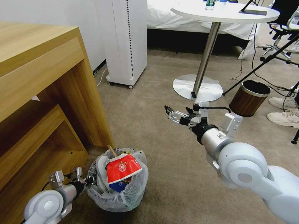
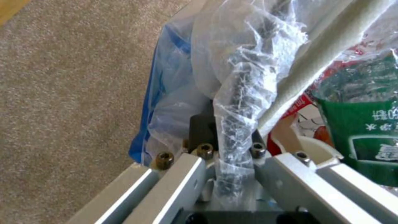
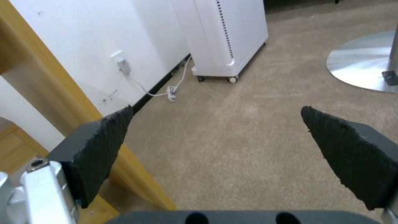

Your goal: Pick up the trash bin and place the garbage on the floor into it.

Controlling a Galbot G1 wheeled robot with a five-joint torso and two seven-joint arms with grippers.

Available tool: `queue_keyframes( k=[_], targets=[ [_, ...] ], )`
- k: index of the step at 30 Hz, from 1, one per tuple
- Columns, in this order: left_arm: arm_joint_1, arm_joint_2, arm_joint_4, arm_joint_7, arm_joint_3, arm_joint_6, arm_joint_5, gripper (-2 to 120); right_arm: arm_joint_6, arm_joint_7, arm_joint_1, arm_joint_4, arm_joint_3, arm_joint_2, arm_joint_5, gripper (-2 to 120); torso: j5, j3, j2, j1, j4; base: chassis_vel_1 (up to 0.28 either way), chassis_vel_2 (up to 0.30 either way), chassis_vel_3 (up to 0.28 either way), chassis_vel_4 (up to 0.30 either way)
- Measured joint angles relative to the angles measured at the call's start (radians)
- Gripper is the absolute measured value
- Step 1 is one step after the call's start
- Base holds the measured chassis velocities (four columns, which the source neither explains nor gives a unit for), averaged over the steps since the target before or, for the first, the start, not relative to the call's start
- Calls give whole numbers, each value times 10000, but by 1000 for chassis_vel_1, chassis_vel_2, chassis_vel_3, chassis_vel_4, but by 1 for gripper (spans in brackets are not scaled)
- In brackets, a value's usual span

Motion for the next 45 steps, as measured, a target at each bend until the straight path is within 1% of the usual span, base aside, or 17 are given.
queue_keyframes(
  k=[12, 15, 18, 19, 21, 23, 26, 27, 29, 31, 33, 34, 35, 37, 38, 40, 45],
  targets=[
    [2, -283, -26, -20, 112, -111, 115, 0, 169, -175, -238, -25, 143, -145, -458, 100, -1, 0, 0, 0, 0, 0, 0, 0, 0],
    [33, -310, -68, -23, 94, -122, 115, 5, 204, -216, -330, -26, 148, -147, -607, 100, -5, 0, 0, 0, -1, 0, 0, 0, 0],
    [116, -349, -143, -21, 50, -132, 116, 19, 231, -248, -425, -11, 165, -167, -741, 100, -5, 0, 0, 0, -2, 0, 0, 0, 0],
    [116, -349, -143, -21, 50, -132, 116, 19, 231, -248, -425, -11, 165, -167, -741, 100, -5, 0, 0, 0, -2, 0, 0, 0, 0],
    [181, -404, -213, -23, -3, -148, 153, 30, 235, -255, -466, 43, 192, -196, -782, 100, -6, 1, 0, 0, -2, 0, 0, 0, 0],
    [213, -419, -245, -23, -26, -149, 170, 33, 238, -263, -486, 55, 199, -213, -810, 100, -6, 1, 0, 0, -2, 0, 0, 0, 0],
    [355, -460, -397, -23, -144, -158, 220, 48, 256, -295, -578, 78, 247, -231, -911, 100, -4, 1, 0, 0, -2, 0, 0, 0, 0],
    [355, -460, -397, -23, -144, -158, 220, 48, 256, -295, -578, 78, 247, -231, -911, 100, -4, 1, 0, 0, -2, 0, 0, 0, 0],
    [463, -483, -479, -23, -242, -163, 273, 59, 266, -312, -642, 78, 262, -209, -993, 100, -3, 1, 0, 0, -1, 0, 0, 0, 0],
    [509, -490, -513, -22, -285, -163, 284, 60, 273, -318, -667, 78, 269, -205, -1022, 100, -3, 1, 0, 0, -1, 0, 0, 0, 0],
    [642, -509, -592, -16, -430, -166, 326, 73, 290, -350, -744, 80, 289, -200, -1110, 100, -3, 0, 0, 0, -1, 0, 0, 0, 0],
    [693, -513, -627, -10, -488, -167, 345, 76, 300, -365, -759, 80, 297, -191, -1145, 100, -3, 0, 0, 0, -2, 0, 0, 0, 0],
    [693, -513, -627, -10, -488, -167, 345, 76, 300, -365, -759, 80, 297, -191, -1145, 100, -3, 0, 0, 0, -2, 0, 0, 0, 0],
    [794, -521, -729, 0, -629, -168, 358, 88, 318, -382, -768, 67, 314, -158, -1206, 100, -3, 1, 0, 0, -1, 0, 0, 0, 0],
    [794, -521, -729, 0, -629, -168, 358, 88, 318, -382, -768, 67, 314, -158, -1206, 100, -3, 1, 0, 0, -1, 0, 0, 0, 0],
    [880, -527, -834, 6, -750, -169, 359, 97, 323, -404, -773, 63, 315, -136, -1253, 100, -3, 1, 0, 0, -1, 0, 0, 0, 0],
    [1099, -544, -1067, 15, -1029, -166, 364, 99, 361, -467, -865, 14, 314, -48, -1407, 100, -3, 0, 0, 0, 0, 0, 0, 0, 0]
  ],
)
